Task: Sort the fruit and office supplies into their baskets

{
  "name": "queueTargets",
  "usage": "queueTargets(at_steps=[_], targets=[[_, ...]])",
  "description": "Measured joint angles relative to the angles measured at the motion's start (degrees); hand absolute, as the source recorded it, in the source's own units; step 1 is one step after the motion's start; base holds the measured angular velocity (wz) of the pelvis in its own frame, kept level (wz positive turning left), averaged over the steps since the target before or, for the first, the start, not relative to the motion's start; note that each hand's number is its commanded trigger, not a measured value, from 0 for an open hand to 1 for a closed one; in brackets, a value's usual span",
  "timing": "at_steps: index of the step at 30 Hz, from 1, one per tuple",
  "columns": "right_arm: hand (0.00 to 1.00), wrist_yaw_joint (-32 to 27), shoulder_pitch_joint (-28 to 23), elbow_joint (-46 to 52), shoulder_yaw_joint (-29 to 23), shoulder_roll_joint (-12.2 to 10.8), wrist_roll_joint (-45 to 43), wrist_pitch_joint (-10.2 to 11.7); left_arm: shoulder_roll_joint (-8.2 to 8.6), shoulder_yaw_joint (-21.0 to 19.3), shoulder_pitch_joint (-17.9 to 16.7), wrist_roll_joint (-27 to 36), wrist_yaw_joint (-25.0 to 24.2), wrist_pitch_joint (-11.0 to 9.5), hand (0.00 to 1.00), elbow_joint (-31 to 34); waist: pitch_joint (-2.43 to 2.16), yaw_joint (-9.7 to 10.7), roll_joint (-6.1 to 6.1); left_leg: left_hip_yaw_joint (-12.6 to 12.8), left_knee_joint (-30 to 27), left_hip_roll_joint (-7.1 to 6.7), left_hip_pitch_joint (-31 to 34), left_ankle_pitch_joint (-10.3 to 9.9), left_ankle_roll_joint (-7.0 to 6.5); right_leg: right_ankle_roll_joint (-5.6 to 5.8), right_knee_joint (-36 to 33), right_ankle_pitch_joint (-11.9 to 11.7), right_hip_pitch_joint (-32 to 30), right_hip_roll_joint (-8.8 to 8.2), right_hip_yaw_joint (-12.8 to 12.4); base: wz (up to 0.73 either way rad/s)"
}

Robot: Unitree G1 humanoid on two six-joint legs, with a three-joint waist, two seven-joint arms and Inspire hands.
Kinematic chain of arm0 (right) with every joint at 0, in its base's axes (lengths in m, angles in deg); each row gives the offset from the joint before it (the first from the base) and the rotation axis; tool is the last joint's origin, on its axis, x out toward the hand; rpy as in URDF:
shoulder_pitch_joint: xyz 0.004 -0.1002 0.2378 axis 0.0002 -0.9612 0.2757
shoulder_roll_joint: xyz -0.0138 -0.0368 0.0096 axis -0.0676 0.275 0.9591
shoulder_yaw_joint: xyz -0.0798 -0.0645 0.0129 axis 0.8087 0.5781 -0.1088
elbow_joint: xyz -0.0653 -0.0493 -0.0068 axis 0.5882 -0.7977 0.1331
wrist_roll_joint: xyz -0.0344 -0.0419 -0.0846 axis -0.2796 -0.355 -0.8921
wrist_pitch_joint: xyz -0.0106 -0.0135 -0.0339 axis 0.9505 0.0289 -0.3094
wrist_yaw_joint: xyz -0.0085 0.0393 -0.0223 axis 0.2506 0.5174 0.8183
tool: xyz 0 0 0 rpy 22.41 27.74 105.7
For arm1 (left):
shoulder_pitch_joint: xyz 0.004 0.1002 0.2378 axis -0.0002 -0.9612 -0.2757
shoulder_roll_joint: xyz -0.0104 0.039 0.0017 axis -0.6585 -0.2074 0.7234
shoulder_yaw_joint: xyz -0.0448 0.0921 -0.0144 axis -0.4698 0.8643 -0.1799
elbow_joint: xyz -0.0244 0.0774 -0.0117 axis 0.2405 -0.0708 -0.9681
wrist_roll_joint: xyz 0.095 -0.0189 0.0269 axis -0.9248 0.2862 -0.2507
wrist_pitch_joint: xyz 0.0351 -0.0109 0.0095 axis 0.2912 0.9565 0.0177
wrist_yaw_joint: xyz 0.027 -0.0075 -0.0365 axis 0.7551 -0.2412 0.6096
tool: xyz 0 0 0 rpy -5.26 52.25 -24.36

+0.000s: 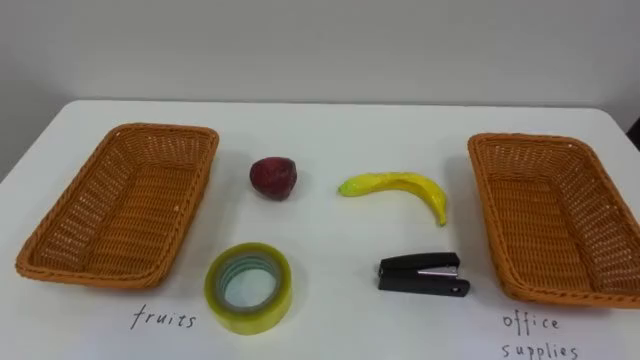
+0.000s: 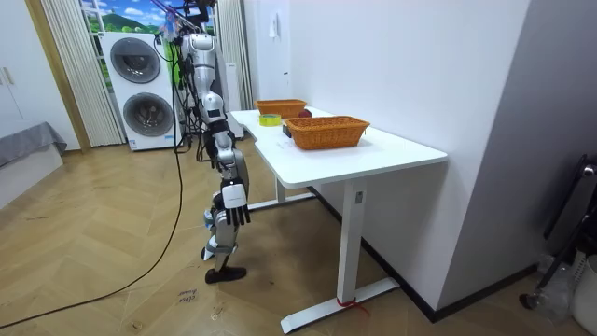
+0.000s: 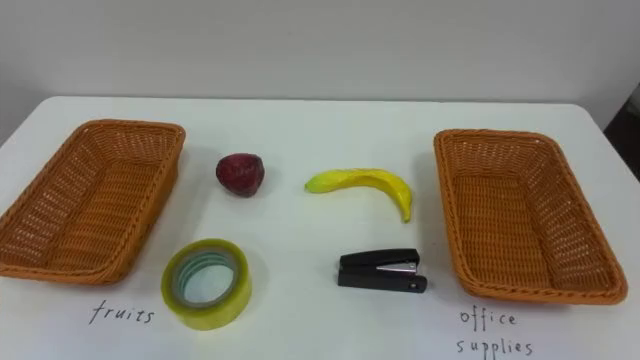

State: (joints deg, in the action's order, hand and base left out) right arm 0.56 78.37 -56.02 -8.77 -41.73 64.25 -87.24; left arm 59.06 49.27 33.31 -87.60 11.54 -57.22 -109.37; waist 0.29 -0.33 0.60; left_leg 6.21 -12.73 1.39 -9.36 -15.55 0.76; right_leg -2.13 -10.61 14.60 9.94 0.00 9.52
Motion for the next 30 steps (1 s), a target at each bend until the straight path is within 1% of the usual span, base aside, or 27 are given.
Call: queueTargets(at_steps=[10, 12, 18, 20, 23, 25, 27, 28, 30], targets=[[0.0, -0.2, -0.1, -0.1, -0.1, 0.0, 0.5, 0.0, 0.12, 0.1, -0.3, 0.0, 0.0, 0.2, 0.0, -0.3, -0.04, 0.1, -0.06, 0.0, 0.0, 0.03, -0.2, 0.0, 0.0, -0.01, -0.1, 0.0, 0.0, 0.0, 0.1, 0.0], [0.0, -0.5, -0.1, -0.7, -0.2, 0.0, 2.8, 0.0, 0.29, 0.1, -0.6, 0.0, -0.1, 0.2, 0.0, -0.4, -0.08, 0.1, -0.11, 0.0, 0.0, 0.02, -0.2, 0.0, 0.0, -0.01, -0.1, 0.0, 0.0, -0.01, 0.1, 0.0], [0.0, -1.4, -0.3, -0.8, -1.6, -0.2, 4.8, -0.8, 0.64, 0.0, -1.0, 0.1, -0.5, 0.3, 0.0, -0.4, -0.13, 0.2, -0.21, 0.1, 0.0, 0.02, -0.1, 0.0, 0.0, -0.01, -0.1, 0.0, 0.0, -0.01, 0.1, 0.0], [0.0, -1.6, -0.4, -0.8, -2.4, -0.2, 6.2, -1.2, 0.66, -0.2, -1.0, 0.1, -0.6, 0.6, 0.0, -0.4, -0.14, 0.2, -0.2, 0.1, 0.0, 0.01, -0.2, 0.0, 0.0, -0.01, -0.1, 0.0, 0.0, -0.02, 0.1, 0.0], [0.0, -2.7, -1.6, -0.9, -2.7, -0.3, 8.4, -1.3, 0.77, -1.3, -1.0, 0.1, -0.6, 1.1, 0.0, -0.3, -0.18, 0.2, -0.14, 0.1, 0.0, 0.01, -0.3, 0.0, 0.0, -0.01, -0.2, 0.0, 0.0, -0.02, 0.1, 0.0], [0.0, -3.4, -2.2, -1.4, -4.5, -0.3, 10.7, -1.4, 0.92, -3.0, -1.1, 0.1, -0.6, 1.6, 0.0, -0.3, -0.24, 0.2, -0.05, 0.1, 0.1, 0.01, -0.5, 0.0, 0.0, -0.01, -0.2, 0.0, 0.1, 0.0, -0.1, -0.02], [0.0, -4.4, -3.3, -1.5, -7.4, -0.3, 15.0, -2.4, 0.89, -5.1, -1.6, 1.2, -0.6, 2.0, 0.0, -0.2, -0.35, 0.5, 0.29, 0.2, 0.2, 0.04, -1.0, 0.0, 0.0, -0.01, -0.2, 0.0, 0.5, 0.01, -0.1, 0.0], [0.0, -4.8, -3.5, -1.6, -8.1, -0.3, 16.2, -2.6, 0.84, -5.1, -1.7, 1.4, -0.6, 2.1, 0.0, -0.2, -0.33, 0.6, 0.35, 0.2, 0.4, 0.04, -1.2, 0.0, 0.0, -0.01, -0.2, 0.0, 0.6, 0.01, -0.1, 0.0], [0.0, -6.3, -4.1, -1.6, -11.3, -0.2, 20.0, -3.8, 0.8, -5.3, -2.3, 2.7, -0.6, 2.8, 0.0, -0.2, -0.32, 1.8, 0.56, 0.2, 0.6, 0.01, -1.3, 0.0, 0.0, 0.01, 0.1, 0.0, 1.0, 0.02, -0.2, 0.0]])
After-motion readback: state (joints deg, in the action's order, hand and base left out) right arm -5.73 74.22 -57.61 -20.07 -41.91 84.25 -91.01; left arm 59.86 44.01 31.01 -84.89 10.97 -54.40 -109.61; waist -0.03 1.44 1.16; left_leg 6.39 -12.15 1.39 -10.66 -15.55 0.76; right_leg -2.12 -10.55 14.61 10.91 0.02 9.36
